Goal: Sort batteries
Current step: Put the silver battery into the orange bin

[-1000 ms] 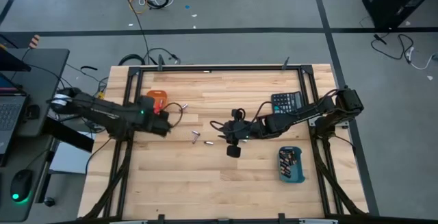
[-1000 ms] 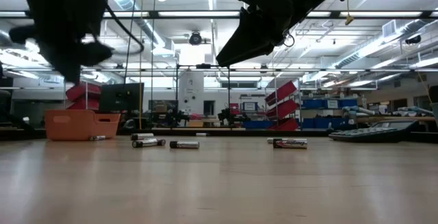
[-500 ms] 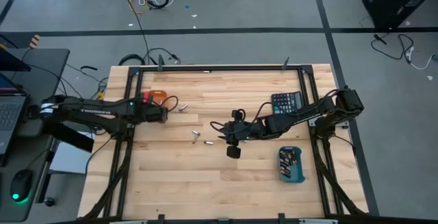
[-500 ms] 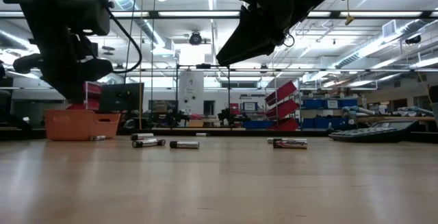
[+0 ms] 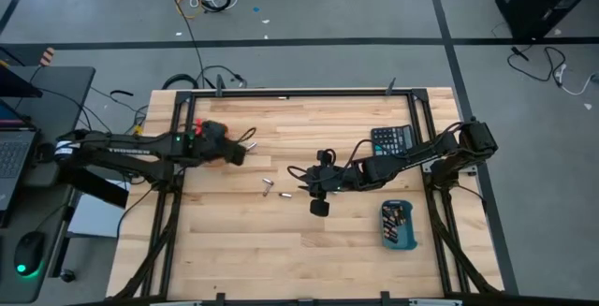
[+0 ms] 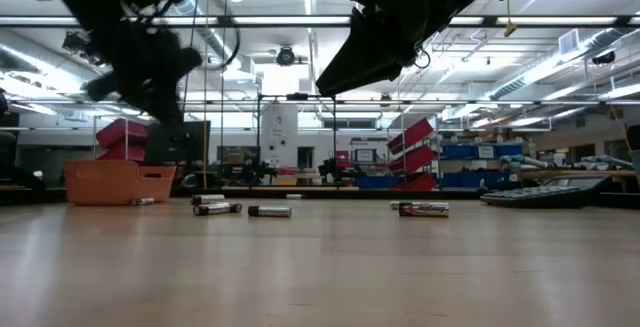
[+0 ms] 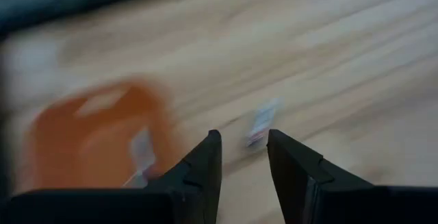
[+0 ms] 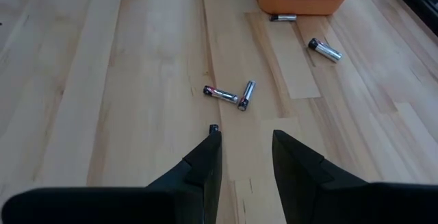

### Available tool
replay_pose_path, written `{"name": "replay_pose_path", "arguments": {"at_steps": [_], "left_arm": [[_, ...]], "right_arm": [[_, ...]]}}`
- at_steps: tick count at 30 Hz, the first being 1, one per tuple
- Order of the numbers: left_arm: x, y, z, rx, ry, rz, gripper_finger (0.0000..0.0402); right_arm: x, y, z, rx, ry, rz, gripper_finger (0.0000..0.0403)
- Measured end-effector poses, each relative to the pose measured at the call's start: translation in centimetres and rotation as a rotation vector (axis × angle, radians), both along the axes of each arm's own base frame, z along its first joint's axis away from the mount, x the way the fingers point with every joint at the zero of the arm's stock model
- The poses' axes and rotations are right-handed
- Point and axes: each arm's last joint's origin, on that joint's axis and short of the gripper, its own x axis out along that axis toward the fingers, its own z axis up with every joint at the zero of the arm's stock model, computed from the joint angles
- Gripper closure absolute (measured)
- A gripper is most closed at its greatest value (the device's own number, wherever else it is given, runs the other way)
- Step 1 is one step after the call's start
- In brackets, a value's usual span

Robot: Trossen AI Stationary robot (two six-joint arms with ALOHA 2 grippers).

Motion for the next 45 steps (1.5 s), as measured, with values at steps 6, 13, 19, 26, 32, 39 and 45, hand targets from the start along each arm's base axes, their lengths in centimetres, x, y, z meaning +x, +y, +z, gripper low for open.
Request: {"name": "replay_pose_path", "arguments": {"at_steps": [6, 13, 19, 26, 32, 39, 45], "left_arm": [[3.4, 0.5, 2.0, 0.199, -0.053, -0.295, 0.0285], [5.3, 2.2, -1.4, 0.237, 0.290, -0.598, 0.0284], [5.9, 4.4, -3.9, 0.080, 0.317, -0.565, 0.0284], [5.7, 5.7, -5.6, -0.036, 0.342, -0.491, 0.0284], [5.7, 5.9, -5.7, -0.050, 0.335, -0.465, 0.0284], [5.4, 6.0, -5.8, -0.063, 0.361, -0.457, 0.0274], [5.4, 6.1, -5.8, -0.072, 0.340, -0.418, 0.0248]], "right_arm": [[0.0, 0.0, 0.0, -0.001, 0.000, 0.000, 0.0288], [0.0, 0.0, 0.0, 0.015, 0.003, -0.007, 0.0288], [0.0, 0.1, -0.1, 0.029, 0.005, 0.001, 0.0288], [0.0, 0.1, -0.1, 0.029, 0.005, 0.001, 0.0288], [0.0, 0.1, -0.1, 0.029, 0.005, 0.001, 0.0288], [0.0, 0.1, -0.1, 0.030, 0.005, 0.001, 0.0288], [0.0, 0.1, -0.1, 0.032, 0.004, -0.001, 0.0288]]}}
